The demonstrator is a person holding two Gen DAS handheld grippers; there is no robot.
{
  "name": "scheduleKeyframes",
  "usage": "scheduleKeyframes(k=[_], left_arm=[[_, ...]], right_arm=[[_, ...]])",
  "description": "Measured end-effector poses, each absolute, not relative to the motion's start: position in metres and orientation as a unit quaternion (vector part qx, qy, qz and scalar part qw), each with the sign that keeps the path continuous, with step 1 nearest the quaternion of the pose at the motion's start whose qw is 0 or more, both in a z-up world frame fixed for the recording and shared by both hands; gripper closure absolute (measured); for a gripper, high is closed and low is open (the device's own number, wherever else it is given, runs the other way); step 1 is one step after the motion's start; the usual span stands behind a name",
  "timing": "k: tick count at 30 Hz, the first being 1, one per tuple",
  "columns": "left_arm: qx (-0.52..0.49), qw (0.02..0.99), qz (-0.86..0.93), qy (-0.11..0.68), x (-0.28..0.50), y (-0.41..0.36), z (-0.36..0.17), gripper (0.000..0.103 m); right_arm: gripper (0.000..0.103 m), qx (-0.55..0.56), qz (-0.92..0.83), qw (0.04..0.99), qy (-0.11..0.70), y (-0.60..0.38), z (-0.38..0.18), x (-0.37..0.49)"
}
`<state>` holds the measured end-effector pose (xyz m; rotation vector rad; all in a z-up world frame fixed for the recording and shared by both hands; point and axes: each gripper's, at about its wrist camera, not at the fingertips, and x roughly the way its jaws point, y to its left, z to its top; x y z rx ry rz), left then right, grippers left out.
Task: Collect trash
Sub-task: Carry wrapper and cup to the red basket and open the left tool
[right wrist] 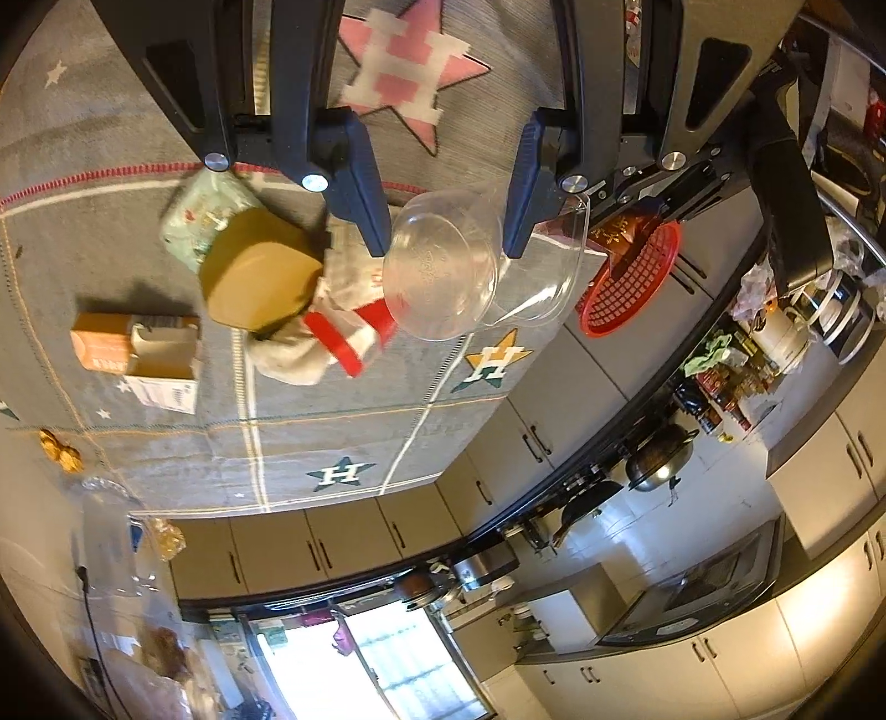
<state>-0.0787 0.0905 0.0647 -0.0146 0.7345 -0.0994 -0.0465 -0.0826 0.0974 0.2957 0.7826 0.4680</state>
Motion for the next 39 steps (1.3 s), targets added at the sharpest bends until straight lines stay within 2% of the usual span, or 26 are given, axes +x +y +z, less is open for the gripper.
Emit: scheduleKeyframes(k=[39], left_arm=[[-0.083, 0.930, 0.125, 0.336, -0.058, 0.292, 0.080, 0.067]], right_arm=[[0.058, 0.051, 0.323, 0.856, 0.401, 0.108, 0.121, 0.027]])
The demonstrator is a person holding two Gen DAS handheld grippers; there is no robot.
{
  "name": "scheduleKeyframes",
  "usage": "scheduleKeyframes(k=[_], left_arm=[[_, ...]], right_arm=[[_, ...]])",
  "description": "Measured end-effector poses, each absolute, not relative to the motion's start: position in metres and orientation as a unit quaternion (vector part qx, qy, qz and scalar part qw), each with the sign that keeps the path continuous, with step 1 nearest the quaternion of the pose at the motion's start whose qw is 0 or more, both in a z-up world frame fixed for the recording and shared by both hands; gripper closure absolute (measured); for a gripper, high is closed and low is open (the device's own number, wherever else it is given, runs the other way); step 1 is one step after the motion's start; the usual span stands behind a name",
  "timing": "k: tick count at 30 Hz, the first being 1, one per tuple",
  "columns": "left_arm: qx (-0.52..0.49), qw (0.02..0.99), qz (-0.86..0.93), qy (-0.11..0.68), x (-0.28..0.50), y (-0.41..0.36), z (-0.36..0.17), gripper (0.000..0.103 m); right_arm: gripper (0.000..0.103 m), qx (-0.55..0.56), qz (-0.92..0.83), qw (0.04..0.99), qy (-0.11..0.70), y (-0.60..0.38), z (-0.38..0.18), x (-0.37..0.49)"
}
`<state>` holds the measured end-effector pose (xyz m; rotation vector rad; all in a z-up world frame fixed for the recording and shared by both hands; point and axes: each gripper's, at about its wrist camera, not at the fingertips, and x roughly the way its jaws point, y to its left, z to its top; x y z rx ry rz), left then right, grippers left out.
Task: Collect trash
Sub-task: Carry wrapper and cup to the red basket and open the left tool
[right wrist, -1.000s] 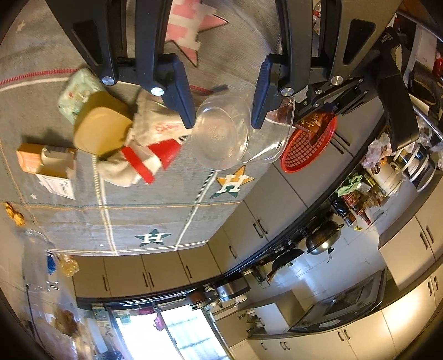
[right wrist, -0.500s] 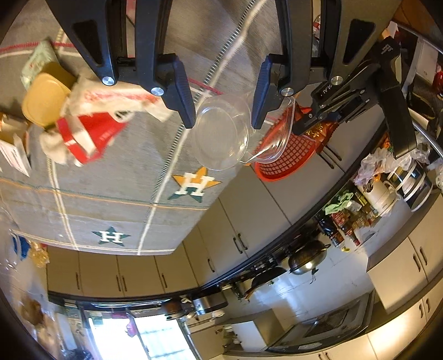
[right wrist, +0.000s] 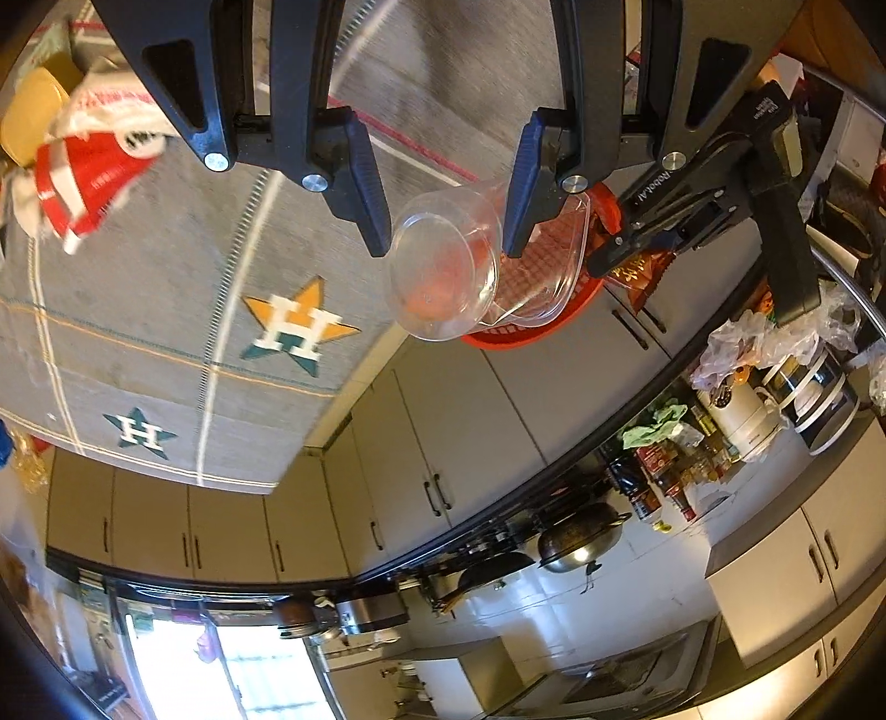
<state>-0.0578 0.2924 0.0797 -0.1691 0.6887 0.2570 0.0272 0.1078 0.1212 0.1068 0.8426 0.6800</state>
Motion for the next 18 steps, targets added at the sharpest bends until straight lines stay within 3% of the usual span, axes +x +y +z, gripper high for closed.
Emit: scheduleKeyframes(k=[18], left_arm=[[-0.096, 0.916, 0.142, 0.363, -0.039, 0.320, 0.048, 0.067]], right_arm=[[0.058, 0.052, 0.319, 0.842, 0.431, 0.163, 0.083, 0.061]])
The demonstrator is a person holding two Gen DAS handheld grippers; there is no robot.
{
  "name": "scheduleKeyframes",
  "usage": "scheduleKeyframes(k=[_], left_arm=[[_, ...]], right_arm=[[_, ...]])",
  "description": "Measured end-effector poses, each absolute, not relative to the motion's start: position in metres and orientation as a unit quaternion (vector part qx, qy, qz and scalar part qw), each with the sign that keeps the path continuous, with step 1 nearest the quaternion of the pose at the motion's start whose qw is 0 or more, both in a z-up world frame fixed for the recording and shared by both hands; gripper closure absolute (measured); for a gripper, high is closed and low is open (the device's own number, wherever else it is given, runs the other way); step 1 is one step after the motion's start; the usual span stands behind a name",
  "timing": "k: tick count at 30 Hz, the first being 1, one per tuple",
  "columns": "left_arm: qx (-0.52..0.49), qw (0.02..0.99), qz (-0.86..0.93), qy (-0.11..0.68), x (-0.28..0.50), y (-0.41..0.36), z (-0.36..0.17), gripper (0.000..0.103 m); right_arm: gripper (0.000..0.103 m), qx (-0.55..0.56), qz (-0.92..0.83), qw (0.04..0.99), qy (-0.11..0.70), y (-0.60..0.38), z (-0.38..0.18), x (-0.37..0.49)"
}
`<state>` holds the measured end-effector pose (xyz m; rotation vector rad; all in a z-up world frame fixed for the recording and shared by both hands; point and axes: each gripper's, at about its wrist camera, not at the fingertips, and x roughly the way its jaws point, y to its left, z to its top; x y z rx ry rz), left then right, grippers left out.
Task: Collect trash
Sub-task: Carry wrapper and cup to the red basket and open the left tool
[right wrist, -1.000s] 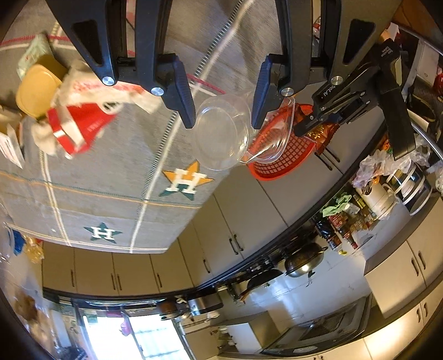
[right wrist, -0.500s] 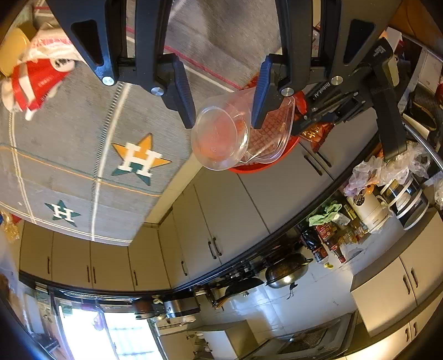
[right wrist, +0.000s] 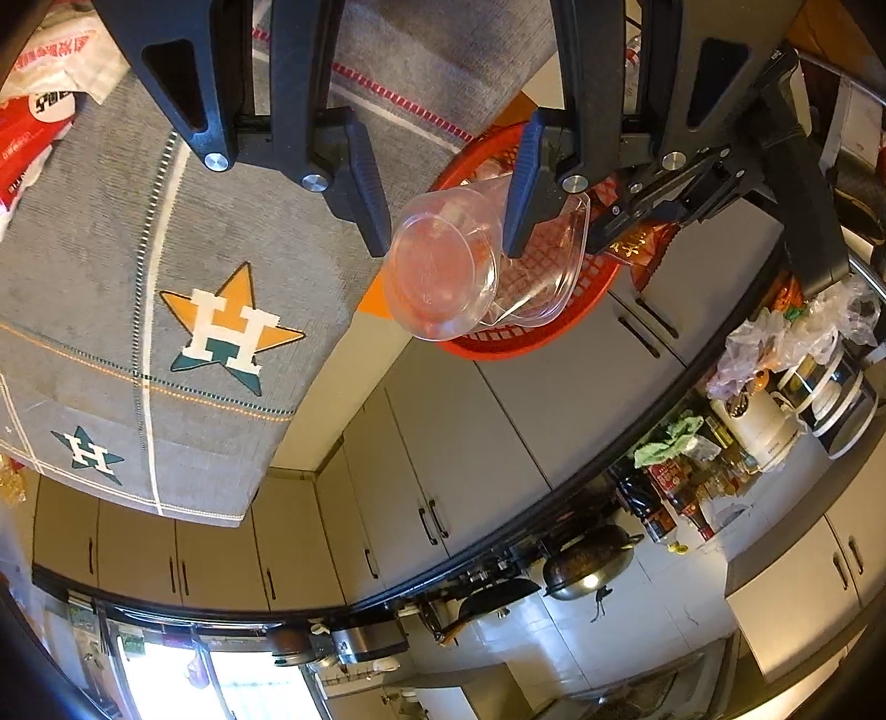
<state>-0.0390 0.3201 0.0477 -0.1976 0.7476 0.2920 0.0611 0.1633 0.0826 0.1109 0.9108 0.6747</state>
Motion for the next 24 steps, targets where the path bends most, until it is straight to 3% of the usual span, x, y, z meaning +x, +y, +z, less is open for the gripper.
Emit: scheduleKeyframes(k=[24], left_arm=[[-0.100, 0.904, 0.146, 0.389, -0.024, 0.332, 0.023, 0.067]], right_arm=[[0.057, 0.026, 0.314, 0.832, 0.456, 0.193, 0.061, 0.076]])
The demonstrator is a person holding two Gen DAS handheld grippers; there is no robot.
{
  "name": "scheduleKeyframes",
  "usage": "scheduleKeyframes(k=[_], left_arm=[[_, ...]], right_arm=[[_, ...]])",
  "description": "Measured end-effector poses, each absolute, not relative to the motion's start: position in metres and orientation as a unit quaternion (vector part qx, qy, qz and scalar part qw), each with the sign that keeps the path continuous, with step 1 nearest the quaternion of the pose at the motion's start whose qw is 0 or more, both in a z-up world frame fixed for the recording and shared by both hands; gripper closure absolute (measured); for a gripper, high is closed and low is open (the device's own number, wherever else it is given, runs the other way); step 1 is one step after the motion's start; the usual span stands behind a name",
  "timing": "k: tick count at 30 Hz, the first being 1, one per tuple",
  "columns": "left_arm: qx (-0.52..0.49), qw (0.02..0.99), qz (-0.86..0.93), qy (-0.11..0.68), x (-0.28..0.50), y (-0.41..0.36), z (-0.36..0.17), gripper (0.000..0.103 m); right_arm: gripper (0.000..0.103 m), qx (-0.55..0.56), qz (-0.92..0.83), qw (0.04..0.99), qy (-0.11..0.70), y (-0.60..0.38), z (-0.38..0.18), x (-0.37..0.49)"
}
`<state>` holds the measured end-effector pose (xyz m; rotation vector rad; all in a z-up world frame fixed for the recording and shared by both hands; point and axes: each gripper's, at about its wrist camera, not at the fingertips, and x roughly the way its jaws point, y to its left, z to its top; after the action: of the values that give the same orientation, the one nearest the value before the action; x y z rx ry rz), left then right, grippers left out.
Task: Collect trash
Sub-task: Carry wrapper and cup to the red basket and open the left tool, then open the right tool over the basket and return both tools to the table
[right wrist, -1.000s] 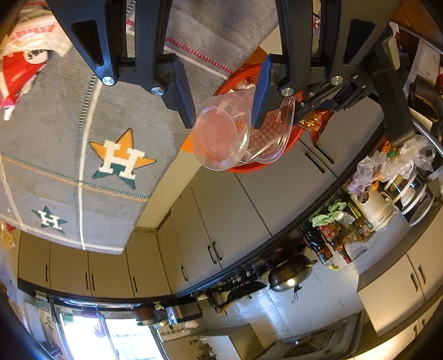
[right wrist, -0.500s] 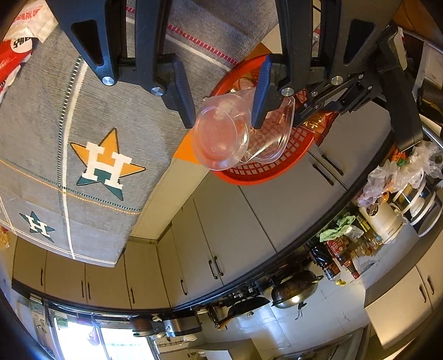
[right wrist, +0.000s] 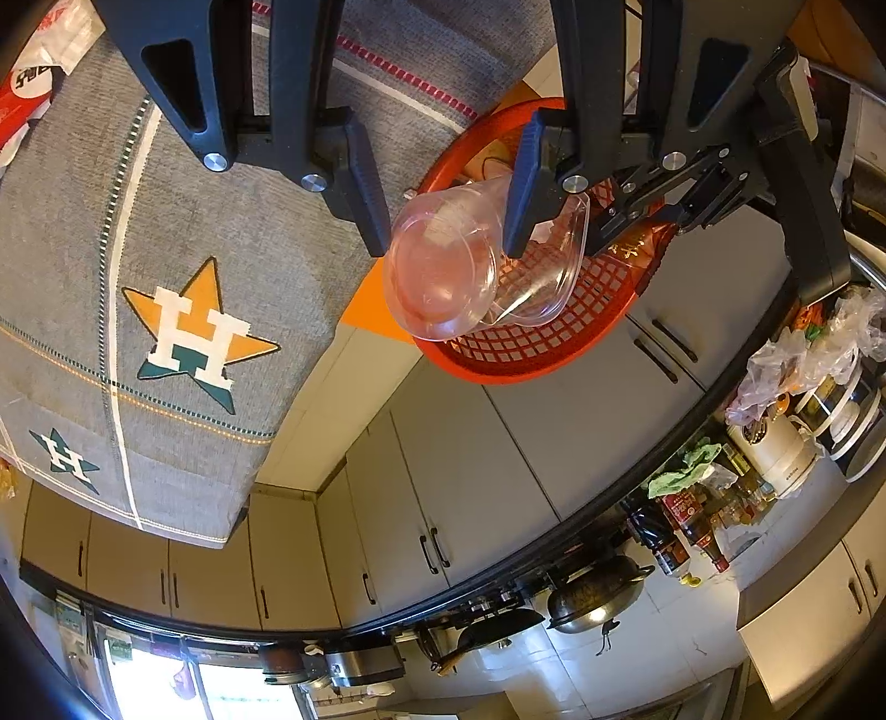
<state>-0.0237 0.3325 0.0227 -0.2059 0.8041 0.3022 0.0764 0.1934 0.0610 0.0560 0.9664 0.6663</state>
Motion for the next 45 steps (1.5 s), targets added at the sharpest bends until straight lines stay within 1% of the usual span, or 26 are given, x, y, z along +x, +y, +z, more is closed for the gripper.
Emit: scheduleKeyframes(k=[13, 16, 17, 27, 32, 45], left_arm=[[-0.094, 0.905, 0.141, 0.390, -0.022, 0.330, 0.023, 0.066], [-0.094, 0.905, 0.142, 0.389, -0.022, 0.330, 0.023, 0.053], [-0.093, 0.906, 0.144, 0.388, -0.023, 0.330, 0.024, 0.052], [-0.085, 0.911, 0.139, 0.379, -0.032, 0.316, 0.035, 0.049], [-0.077, 0.915, 0.136, 0.372, -0.039, 0.304, 0.043, 0.046], [-0.057, 0.922, 0.099, 0.370, -0.055, 0.247, 0.048, 0.044]], right_arm=[[0.056, 0.030, 0.314, 0.832, 0.456, 0.193, 0.060, 0.077], [0.056, 0.030, 0.314, 0.834, 0.453, 0.191, 0.062, 0.076], [0.056, 0.032, 0.314, 0.834, 0.453, 0.189, 0.063, 0.076], [0.056, 0.045, 0.310, 0.840, 0.444, 0.167, 0.076, 0.063], [0.056, 0.052, 0.306, 0.843, 0.440, 0.149, 0.081, 0.055], [0.054, 0.078, 0.292, 0.848, 0.436, 0.097, 0.082, 0.032]])
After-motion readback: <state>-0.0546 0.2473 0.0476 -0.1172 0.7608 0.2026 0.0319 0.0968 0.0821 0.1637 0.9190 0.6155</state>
